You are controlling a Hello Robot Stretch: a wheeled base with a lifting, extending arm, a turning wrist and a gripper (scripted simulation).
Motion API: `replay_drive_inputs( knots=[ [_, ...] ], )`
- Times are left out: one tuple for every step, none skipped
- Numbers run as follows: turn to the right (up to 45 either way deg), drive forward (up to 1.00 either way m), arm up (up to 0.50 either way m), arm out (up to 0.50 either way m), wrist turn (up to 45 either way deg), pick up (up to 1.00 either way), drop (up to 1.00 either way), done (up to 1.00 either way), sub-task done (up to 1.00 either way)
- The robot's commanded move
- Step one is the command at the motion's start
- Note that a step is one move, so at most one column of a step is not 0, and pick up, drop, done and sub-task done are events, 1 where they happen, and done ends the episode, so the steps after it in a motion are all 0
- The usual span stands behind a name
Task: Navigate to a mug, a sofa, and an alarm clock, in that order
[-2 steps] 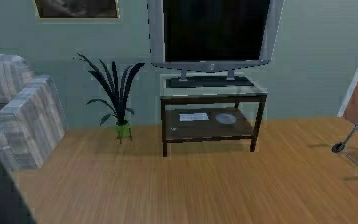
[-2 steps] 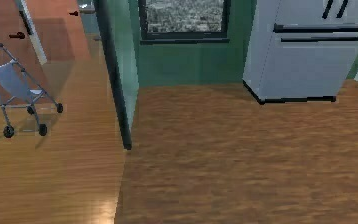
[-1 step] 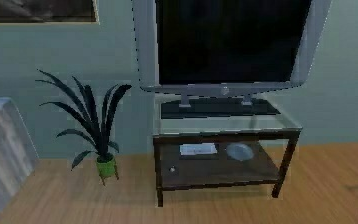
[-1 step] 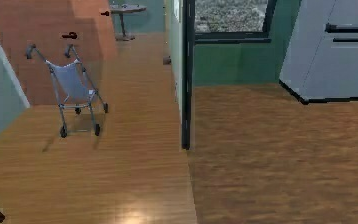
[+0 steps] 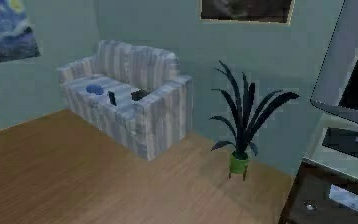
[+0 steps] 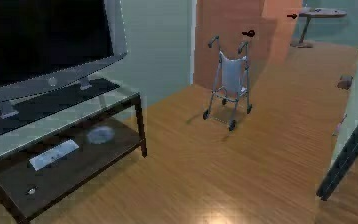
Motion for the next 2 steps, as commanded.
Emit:
replay_drive_inputs(
  knots=[
    [-39.0, 0.00, 0.00, 0.00, 0.0, 0.00, 0.00, 0.00, 0.00],
    [0.0, 1.00, 0.00, 0.00, 0.0, 0.00, 0.00, 0.00, 0.00]
  ],
)
